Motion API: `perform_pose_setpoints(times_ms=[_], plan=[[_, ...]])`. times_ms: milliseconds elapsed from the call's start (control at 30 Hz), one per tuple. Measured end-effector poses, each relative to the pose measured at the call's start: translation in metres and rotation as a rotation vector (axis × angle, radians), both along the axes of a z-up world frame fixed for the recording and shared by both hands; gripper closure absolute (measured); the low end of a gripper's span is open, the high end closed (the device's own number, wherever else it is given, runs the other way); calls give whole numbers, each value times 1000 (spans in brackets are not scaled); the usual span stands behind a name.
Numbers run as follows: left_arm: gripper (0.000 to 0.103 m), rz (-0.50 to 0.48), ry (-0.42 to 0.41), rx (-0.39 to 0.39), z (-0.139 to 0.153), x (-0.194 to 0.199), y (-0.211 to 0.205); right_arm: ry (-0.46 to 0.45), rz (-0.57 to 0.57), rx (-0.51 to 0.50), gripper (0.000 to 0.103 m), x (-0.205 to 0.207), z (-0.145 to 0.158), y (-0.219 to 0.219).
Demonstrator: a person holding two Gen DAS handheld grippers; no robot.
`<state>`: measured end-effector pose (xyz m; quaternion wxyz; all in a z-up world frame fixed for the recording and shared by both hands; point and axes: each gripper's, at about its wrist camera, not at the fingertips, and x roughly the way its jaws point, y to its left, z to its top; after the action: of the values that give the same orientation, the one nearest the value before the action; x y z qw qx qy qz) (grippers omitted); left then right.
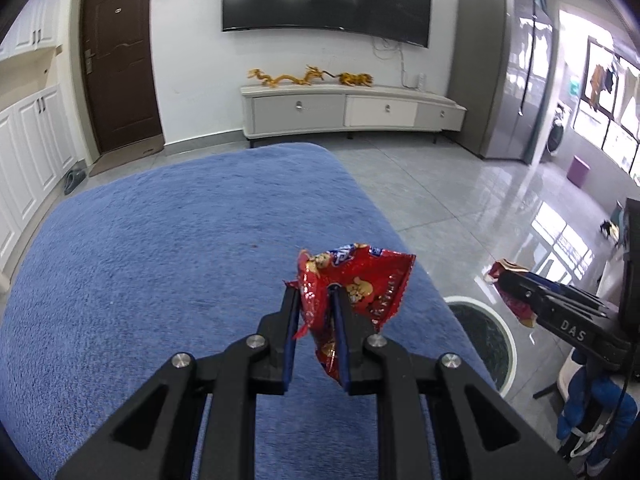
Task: Collect trash
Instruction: 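Carry both wrappers over the bin and open both tools to drop them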
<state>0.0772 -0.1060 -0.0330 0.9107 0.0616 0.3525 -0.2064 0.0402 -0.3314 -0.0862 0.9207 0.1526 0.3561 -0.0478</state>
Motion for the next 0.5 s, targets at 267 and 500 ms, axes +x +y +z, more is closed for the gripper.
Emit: perform_pose_setpoints(times_ms=[267,500], plan=[[87,-107,21,61,-12,-12,-50,53,-84,48,67,-13,-29,-37],[86,-226,43,99,-21,-15,-111,101,-152,75,67,-20,-51,-73]])
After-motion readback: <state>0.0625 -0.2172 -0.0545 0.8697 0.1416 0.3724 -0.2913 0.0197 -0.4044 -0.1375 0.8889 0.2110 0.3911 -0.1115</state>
